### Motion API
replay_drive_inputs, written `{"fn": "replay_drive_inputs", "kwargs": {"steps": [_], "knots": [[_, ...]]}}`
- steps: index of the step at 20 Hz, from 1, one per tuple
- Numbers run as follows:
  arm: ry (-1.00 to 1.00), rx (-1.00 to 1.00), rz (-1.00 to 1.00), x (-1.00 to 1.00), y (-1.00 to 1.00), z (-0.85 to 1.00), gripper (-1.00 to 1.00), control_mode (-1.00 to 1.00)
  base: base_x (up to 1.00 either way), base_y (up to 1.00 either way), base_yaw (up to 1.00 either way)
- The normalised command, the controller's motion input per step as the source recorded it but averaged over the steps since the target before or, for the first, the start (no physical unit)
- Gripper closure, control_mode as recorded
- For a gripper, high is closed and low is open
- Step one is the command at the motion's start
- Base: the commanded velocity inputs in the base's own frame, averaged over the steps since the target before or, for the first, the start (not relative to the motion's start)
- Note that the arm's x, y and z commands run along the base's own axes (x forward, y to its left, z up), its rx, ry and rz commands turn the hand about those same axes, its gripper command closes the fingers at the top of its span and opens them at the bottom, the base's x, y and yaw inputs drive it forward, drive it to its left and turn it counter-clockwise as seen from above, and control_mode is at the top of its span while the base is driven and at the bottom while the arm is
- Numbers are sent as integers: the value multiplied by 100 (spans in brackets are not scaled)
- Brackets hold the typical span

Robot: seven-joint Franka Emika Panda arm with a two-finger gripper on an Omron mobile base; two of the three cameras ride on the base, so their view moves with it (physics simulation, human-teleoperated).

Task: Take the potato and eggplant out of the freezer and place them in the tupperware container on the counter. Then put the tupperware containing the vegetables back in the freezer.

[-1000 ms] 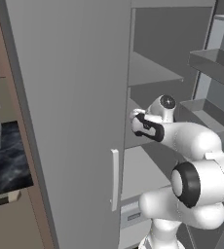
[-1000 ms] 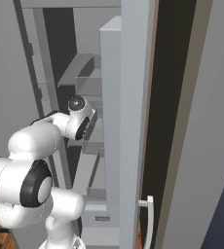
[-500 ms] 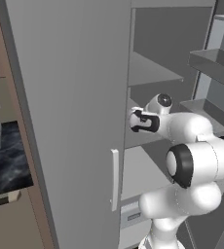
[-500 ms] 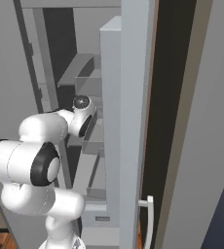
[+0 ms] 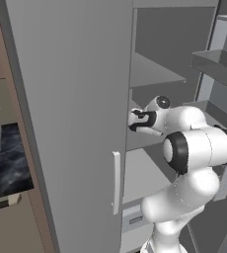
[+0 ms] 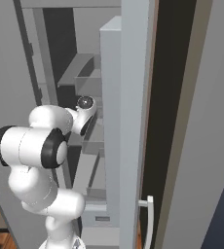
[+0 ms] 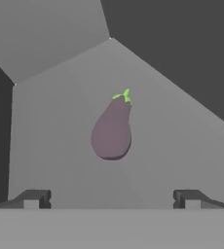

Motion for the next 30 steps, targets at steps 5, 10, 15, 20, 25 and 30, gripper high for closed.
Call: {"fn": "replay_drive_inputs", "kwargs": {"steps": [5, 10, 15, 20, 25, 30], "knots": [[0, 1, 0, 31, -3, -18, -100, -100, 0, 0, 0], [2, 1, 0, 31, -2, -19, -100, -100, 0, 0, 0], [3, 1, 0, 34, 0, -17, -100, -100, 0, 0, 0], [3, 2, 0, 35, 0, -15, -100, -100, 0, 0, 0], [1, 4, 0, 25, 0, -17, -100, -100, 0, 0, 0], [1, 3, 0, 22, 0, -19, -100, -100, 0, 0, 0]]}}
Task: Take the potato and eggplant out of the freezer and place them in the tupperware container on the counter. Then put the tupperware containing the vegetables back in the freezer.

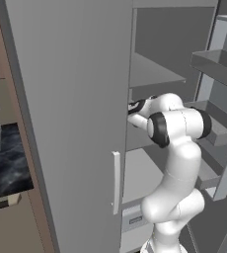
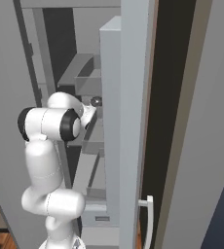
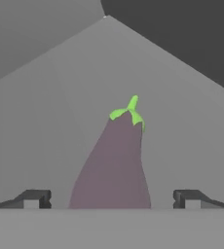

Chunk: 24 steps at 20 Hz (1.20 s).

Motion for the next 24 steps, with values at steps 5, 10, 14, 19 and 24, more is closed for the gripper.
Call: {"fn": "replay_drive_inputs", "kwargs": {"steps": [5, 10, 14, 19, 24], "knots": [[1, 2, 0, 27, 0, -20, -100, -100, 0, 0, 0], [2, 1, 0, 27, 0, -21, -100, -100, 0, 0, 0], [3, 0, 0, 27, 0, -24, 100, -100, 0, 0, 0], [4, 0, 0, 20, 0, -29, 100, -100, 0, 0, 0], [2, 0, 0, 0, 0, -30, 100, -100, 0, 0, 0]]}}
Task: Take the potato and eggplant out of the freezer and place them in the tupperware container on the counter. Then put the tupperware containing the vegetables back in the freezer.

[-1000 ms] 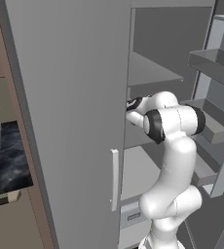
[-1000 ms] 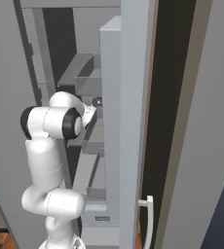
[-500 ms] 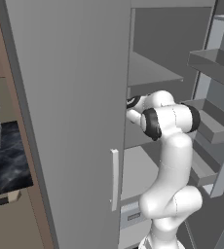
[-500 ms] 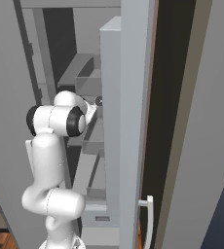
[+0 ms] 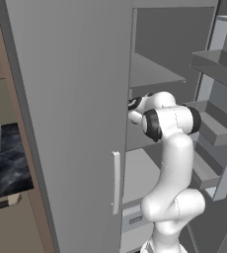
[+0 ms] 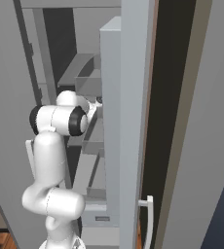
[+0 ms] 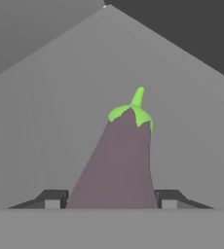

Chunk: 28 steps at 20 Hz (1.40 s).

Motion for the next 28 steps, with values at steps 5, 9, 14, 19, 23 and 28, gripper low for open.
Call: {"fn": "replay_drive_inputs", "kwargs": {"steps": [5, 9, 14, 19, 23, 28], "knots": [[0, 0, 0, -21, 0, -14, 100, -100, 0, 0, 0], [0, 0, 0, -55, 0, -1, 100, -100, 0, 0, 0], [-2, 0, 0, -69, 0, 0, 100, -100, 0, 0, 0], [-2, 0, 0, -60, 0, 0, 100, -100, 0, 0, 0], [-3, 0, 0, -64, -9, 0, 100, -100, 0, 0, 0], [-5, 0, 0, -67, -2, 0, 100, -100, 0, 0, 0]]}}
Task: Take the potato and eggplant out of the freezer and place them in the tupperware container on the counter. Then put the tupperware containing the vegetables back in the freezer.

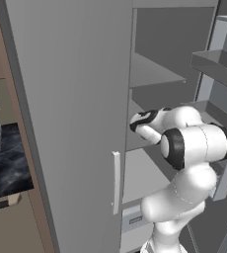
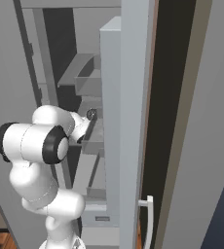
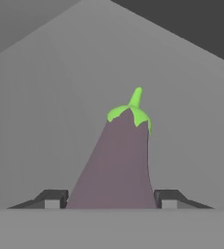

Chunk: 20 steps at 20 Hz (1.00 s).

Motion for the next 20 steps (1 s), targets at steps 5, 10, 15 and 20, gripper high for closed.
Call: {"fn": "replay_drive_inputs", "kwargs": {"steps": [5, 10, 15, 20], "knots": [[-8, 0, 0, -63, 0, 0, 100, -100, 0, 0, 0], [-8, 0, 0, -54, 0, 3, 100, -100, 0, 0, 0], [-9, -1, 0, -63, 0, 20, 100, -100, 0, 0, 0], [-9, -3, 0, -69, 0, 52, 100, -100, 0, 0, 0]]}}
